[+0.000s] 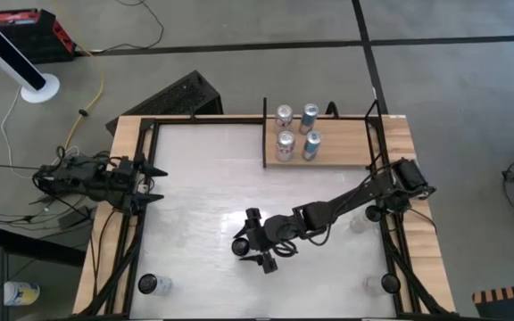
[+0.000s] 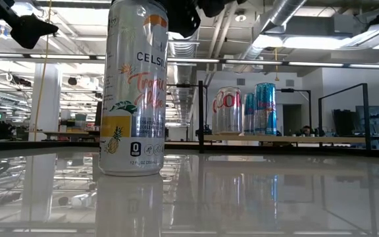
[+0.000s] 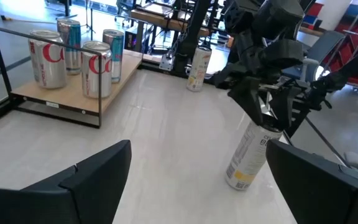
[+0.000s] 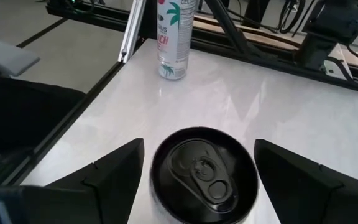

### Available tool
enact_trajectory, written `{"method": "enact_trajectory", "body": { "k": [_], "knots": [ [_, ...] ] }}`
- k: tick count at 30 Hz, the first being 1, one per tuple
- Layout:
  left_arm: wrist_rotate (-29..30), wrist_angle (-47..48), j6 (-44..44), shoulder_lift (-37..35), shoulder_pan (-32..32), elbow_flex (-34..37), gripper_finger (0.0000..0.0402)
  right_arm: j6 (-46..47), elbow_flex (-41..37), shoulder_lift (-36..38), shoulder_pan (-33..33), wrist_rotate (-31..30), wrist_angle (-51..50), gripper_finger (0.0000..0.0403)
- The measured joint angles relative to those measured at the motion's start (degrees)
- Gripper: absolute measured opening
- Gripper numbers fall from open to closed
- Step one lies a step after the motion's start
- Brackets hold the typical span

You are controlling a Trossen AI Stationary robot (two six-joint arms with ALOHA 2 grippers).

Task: Place canned beverage on shelf
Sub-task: Put the top left black can on the shelf

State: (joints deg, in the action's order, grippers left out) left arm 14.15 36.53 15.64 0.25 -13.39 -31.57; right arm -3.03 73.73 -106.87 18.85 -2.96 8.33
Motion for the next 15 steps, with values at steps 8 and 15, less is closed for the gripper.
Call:
{"method": "enact_trajectory", "body": {
  "k": [8,15],
  "knots": [
    [0.0,0.0,0.0,0.0,0.0,0.0,0.0357,0.2,0.0,-0.1,0.0,0.0,-0.7,0.0327],
    [0.0,0.0,0.0,0.0,0.0,0.0,0.0357,1.6,0.0,-0.3,-0.2,0.0,-1.0,0.0327]
  ]
}}
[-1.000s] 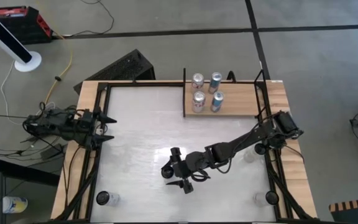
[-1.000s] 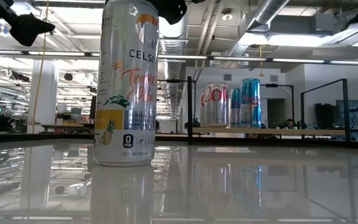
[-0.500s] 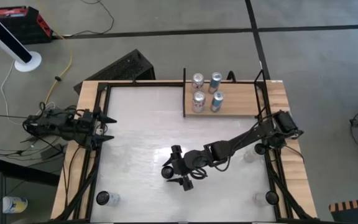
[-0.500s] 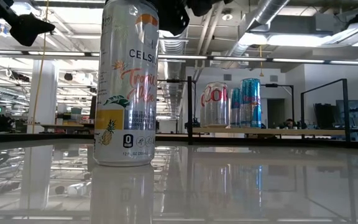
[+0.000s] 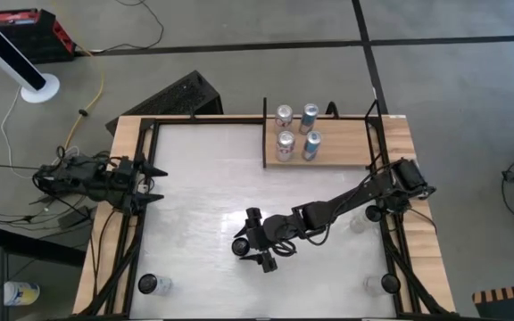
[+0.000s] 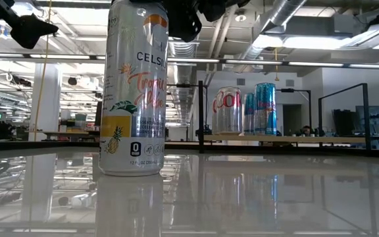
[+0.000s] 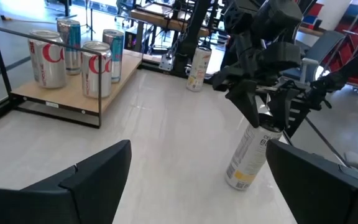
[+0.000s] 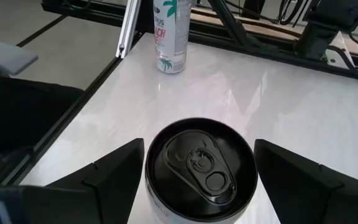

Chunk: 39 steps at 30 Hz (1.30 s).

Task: Place canned beverage on shelf
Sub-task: Put the top left black can on the shelf

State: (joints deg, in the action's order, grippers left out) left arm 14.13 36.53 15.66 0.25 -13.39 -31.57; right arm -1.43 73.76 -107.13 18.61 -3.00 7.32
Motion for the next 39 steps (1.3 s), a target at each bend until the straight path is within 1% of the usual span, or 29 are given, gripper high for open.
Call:
{"method": "enact_trajectory", "body": {
  "k": [11,20,29,36,39],
  "knots": [
    [0.0,0.0,0.0,0.0,0.0,0.0,0.0357,1.5,0.0,0.0,0.0,0.0,-2.2,0.0327],
    [0.0,0.0,0.0,0.0,0.0,0.0,0.0357,1.6,0.0,-0.1,0.0,0.0,-2.0,0.0326],
    [0.0,0.0,0.0,0.0,0.0,0.0,0.0357,1.6,0.0,-0.1,0.0,0.0,-2.0,0.0304],
    [0.0,0.0,0.0,0.0,0.0,0.0,0.0357,1.3,0.0,-0.1,0.3,0.0,-2.0,0.0300],
    [0.0,0.0,0.0,0.0,0.0,0.0,0.0357,-0.2,0.0,0.2,0.7,-0.1,-2.1,0.0300]
  ]
}}
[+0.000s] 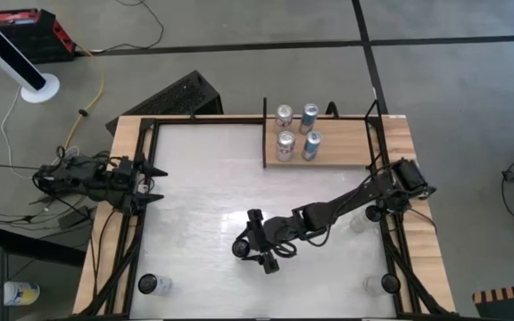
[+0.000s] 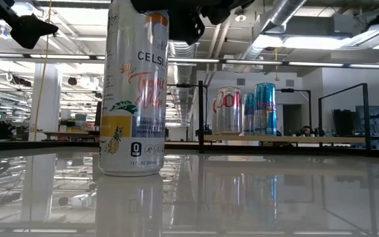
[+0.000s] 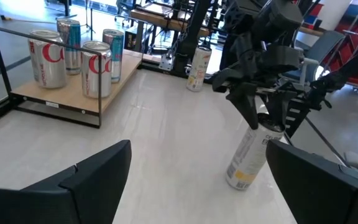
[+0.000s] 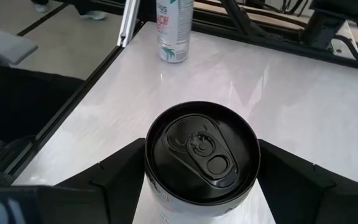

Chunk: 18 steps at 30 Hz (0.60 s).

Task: Place canned beverage on shelf
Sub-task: Put the top left black can on the shelf

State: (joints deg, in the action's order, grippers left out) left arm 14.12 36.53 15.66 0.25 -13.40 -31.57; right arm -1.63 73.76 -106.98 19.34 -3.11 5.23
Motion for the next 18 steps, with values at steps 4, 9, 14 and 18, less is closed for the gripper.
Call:
{"method": "enact_trajectory", "body": {
  "k": [4,9,14,18],
  "knots": [
    [0.0,0.0,0.0,0.0,0.0,0.0,0.0357,-1.8,0.0,0.4,0.2,-0.3,-0.2,0.0299],
    [0.0,0.1,0.0,0.0,0.0,0.0,0.0357,-1.1,-0.1,5.6,0.6,-0.8,-8.2,0.0299],
    [0.0,0.1,0.0,0.0,0.0,0.0,0.0357,-1.2,-0.1,13.3,3.0,-5.6,-16.5,0.0299],
    [0.0,0.1,0.0,0.0,0.0,0.0,0.0357,0.1,0.0,20.9,5.9,-11.4,-24.7,0.0299]
  ]
}}
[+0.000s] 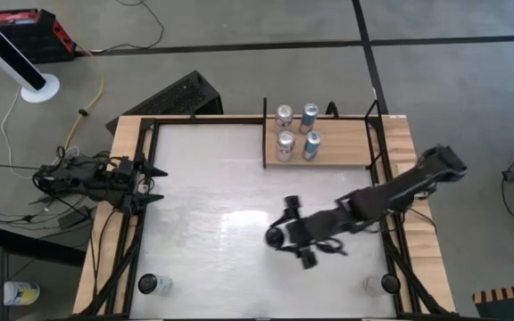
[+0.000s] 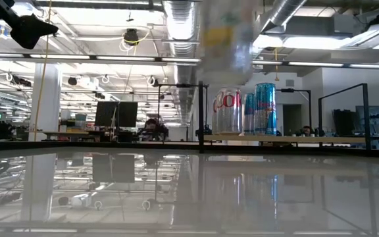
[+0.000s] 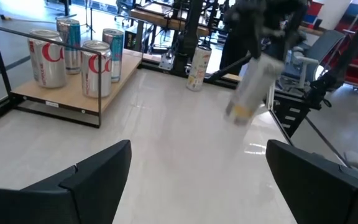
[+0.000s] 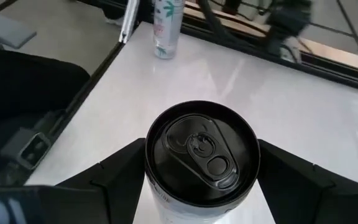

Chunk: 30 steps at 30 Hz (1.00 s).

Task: Place canned beverage on shelf
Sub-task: Put the top left black can on the shelf

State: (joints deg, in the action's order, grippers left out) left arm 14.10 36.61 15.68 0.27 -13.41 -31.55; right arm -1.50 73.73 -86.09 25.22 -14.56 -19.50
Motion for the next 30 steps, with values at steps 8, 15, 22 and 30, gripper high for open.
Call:
{"method": "enact_trajectory", "body": {
  "k": [8,15,22,30],
  "knots": [
    [0.0,0.0,0.0,0.0,0.0,0.0,0.0357,12.8,0.0,15.4,3.4,-16.8,-25.8,0.0298],
    [0.0,0.0,0.0,0.0,0.0,0.0,0.0357,19.0,0.0,27.5,-2.5,-24.8,-38.9,0.0298],
    [0.0,0.0,0.0,0.0,0.0,0.0,0.0357,14.4,0.0,33.3,-18.4,-24.4,-42.4,0.0298],
    [0.0,0.0,-0.1,0.0,0.0,0.0,0.0357,1.0,-2.2,35.0,-42.1,-9.5,-36.2,0.0298]
  ]
}}
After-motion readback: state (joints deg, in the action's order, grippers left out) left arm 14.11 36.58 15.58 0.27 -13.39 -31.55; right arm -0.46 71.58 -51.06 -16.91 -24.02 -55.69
